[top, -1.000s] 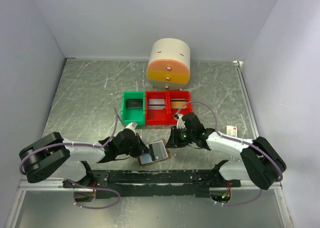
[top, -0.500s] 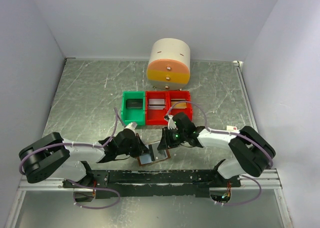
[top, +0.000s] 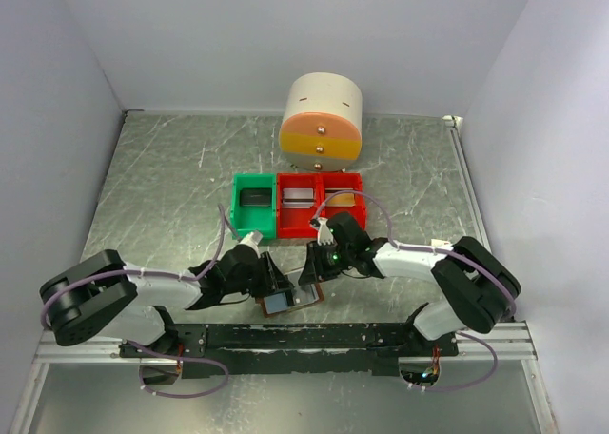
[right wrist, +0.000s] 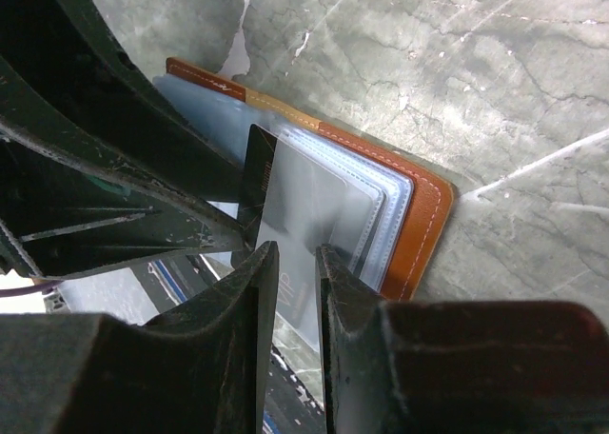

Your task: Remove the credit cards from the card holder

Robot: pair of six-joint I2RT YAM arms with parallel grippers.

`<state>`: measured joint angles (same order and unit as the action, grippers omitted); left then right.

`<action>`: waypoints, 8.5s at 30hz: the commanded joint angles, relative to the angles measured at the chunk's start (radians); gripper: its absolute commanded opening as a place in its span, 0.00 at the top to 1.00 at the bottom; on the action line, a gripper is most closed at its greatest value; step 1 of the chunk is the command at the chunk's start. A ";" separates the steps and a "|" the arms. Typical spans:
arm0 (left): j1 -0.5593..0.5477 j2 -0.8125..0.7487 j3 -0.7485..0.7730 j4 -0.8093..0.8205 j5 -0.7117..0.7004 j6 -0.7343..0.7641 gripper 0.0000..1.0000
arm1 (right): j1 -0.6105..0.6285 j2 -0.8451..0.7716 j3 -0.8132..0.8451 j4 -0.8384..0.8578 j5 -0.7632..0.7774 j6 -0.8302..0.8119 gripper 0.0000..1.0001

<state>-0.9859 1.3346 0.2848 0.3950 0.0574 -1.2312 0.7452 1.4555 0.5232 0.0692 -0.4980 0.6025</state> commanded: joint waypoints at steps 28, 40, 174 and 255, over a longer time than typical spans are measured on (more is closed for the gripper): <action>-0.007 -0.116 -0.116 0.020 -0.068 -0.061 0.79 | -0.020 0.056 -0.019 -0.061 0.076 -0.044 0.76; -0.007 -0.066 -0.105 0.085 -0.026 -0.058 0.76 | -0.018 -0.129 -0.028 0.098 -0.033 0.043 0.75; 0.544 -0.727 0.007 -0.024 0.600 0.301 0.93 | -0.078 -0.566 -0.209 0.550 -0.035 0.082 0.12; 0.528 -0.613 -0.080 0.290 0.789 0.172 0.93 | 0.056 -0.157 -0.076 0.952 -0.133 0.333 0.93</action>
<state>-0.4538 0.7265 0.2096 0.6353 0.8265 -1.0550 0.8032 1.2938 0.4213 1.0252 -0.6205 0.9569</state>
